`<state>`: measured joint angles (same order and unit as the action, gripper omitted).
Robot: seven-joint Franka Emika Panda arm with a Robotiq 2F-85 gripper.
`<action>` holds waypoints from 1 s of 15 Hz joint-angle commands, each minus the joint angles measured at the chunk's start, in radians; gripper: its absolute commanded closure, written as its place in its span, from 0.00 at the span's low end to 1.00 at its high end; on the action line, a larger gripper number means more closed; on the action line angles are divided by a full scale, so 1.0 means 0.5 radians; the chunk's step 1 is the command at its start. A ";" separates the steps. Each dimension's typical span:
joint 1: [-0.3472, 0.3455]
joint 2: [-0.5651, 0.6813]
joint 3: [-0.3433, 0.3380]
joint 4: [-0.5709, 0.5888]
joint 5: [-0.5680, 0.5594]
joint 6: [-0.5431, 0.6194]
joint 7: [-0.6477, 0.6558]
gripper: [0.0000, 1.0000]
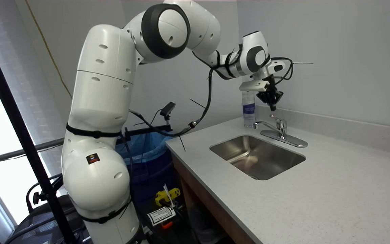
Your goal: Turn the tap nozzle to the right then pull up the tap lever
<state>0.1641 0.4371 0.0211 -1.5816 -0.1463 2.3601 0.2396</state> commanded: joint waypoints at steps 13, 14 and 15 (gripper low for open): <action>0.005 -0.216 -0.017 -0.307 -0.059 -0.212 -0.050 1.00; 0.005 -0.222 -0.021 -0.314 -0.068 -0.198 -0.045 1.00; 0.003 -0.223 -0.023 -0.312 -0.068 -0.198 -0.038 1.00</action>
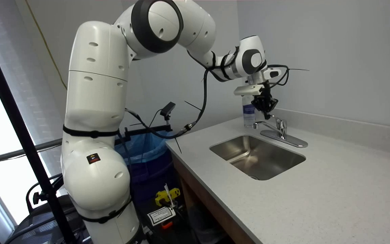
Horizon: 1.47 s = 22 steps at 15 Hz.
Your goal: Turn the tap nozzle to the right then pull up the tap lever
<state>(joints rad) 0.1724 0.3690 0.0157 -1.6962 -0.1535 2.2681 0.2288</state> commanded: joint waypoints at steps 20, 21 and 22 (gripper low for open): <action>0.046 0.167 -0.114 0.258 -0.267 0.347 0.243 1.00; 0.048 0.173 -0.118 0.263 -0.271 0.354 0.258 1.00; 0.051 0.175 -0.120 0.263 -0.277 0.360 0.268 1.00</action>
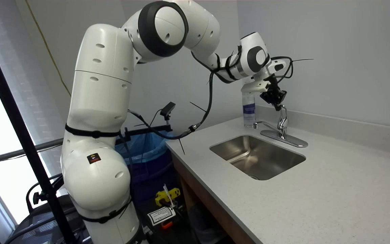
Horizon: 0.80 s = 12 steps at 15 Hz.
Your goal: Turn the tap nozzle to the right then pull up the tap lever
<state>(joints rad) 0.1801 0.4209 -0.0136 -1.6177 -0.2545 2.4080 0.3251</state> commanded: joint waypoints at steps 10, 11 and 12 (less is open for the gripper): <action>0.010 -0.081 0.010 -0.060 0.042 -0.044 -0.004 1.00; 0.006 -0.104 0.020 -0.083 0.058 -0.047 -0.017 1.00; 0.002 -0.130 0.029 -0.109 0.072 -0.043 -0.027 1.00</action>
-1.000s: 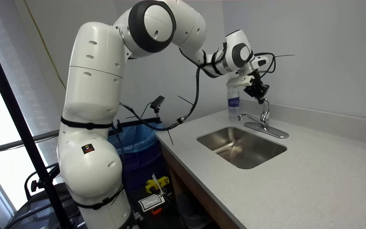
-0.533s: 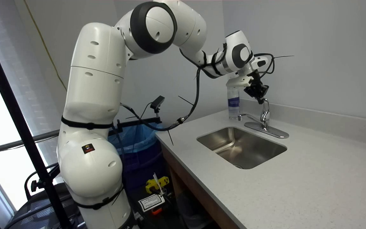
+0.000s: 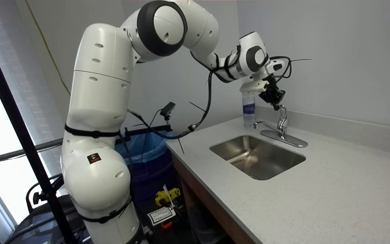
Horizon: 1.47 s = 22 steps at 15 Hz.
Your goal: Turn the tap nozzle to the right then pull up the tap lever
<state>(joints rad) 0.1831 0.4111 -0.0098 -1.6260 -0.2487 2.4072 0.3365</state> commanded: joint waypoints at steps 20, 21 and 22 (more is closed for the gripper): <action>-0.164 -0.783 0.093 -0.813 0.477 0.092 -0.552 1.00; -0.176 -0.813 0.089 -0.836 0.501 0.088 -0.598 1.00; -0.187 -0.839 0.087 -0.854 0.523 0.082 -0.635 0.74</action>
<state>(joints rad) 0.1225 0.0708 0.0202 -1.9742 -0.0402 2.4217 0.0994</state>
